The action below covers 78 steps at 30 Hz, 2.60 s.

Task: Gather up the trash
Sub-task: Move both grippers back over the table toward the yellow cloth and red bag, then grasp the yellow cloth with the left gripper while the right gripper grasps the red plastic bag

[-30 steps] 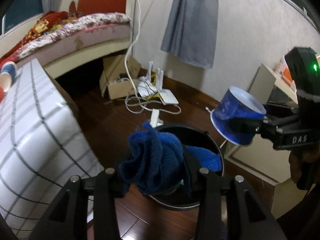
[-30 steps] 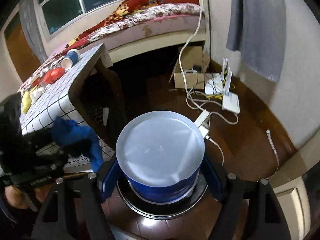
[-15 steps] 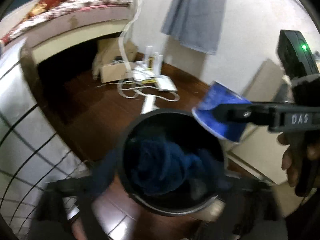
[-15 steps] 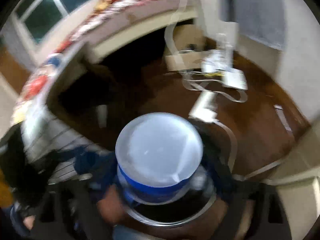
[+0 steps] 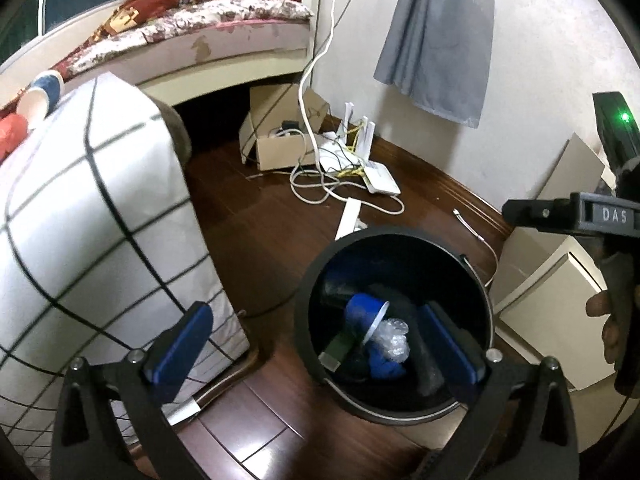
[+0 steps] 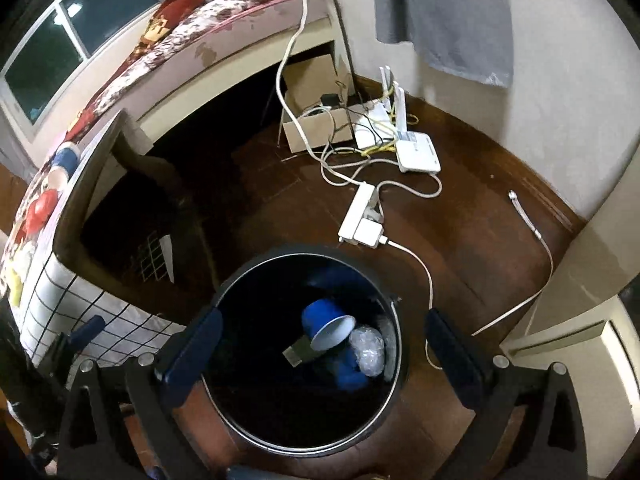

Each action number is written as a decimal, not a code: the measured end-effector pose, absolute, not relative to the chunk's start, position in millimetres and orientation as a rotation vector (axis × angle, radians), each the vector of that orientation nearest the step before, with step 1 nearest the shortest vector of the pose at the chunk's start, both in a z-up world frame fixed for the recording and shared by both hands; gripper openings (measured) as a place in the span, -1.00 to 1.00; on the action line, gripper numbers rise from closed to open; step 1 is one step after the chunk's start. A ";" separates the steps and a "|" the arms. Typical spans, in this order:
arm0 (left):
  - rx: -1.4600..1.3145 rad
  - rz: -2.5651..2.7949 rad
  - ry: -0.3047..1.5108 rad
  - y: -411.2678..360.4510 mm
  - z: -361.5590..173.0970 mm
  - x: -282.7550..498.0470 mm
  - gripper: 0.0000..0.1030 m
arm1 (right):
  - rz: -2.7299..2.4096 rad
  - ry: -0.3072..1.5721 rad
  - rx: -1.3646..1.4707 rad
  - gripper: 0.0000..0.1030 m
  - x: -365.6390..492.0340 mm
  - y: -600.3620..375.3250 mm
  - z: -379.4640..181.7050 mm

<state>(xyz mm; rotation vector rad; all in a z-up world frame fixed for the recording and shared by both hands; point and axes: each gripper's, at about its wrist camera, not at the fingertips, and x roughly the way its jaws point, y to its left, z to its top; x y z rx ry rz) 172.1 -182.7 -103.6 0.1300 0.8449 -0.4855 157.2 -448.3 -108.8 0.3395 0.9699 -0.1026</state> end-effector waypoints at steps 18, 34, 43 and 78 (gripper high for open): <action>0.115 -0.390 0.739 -145.3 -59.1 158.2 0.99 | -0.070 0.892 0.163 0.99 143.6 -400.6 -62.3; 0.061 -0.246 0.669 -73.2 -24.6 159.5 0.99 | 0.055 0.807 0.033 0.98 165.8 -316.2 -19.9; 0.013 -0.106 0.623 -0.4 -8.5 162.7 0.99 | 0.180 0.762 -0.029 0.98 189.5 -239.4 -1.9; -0.186 0.188 0.729 236.4 -34.0 261.7 0.64 | 0.534 0.773 -0.169 0.85 331.0 24.7 -12.3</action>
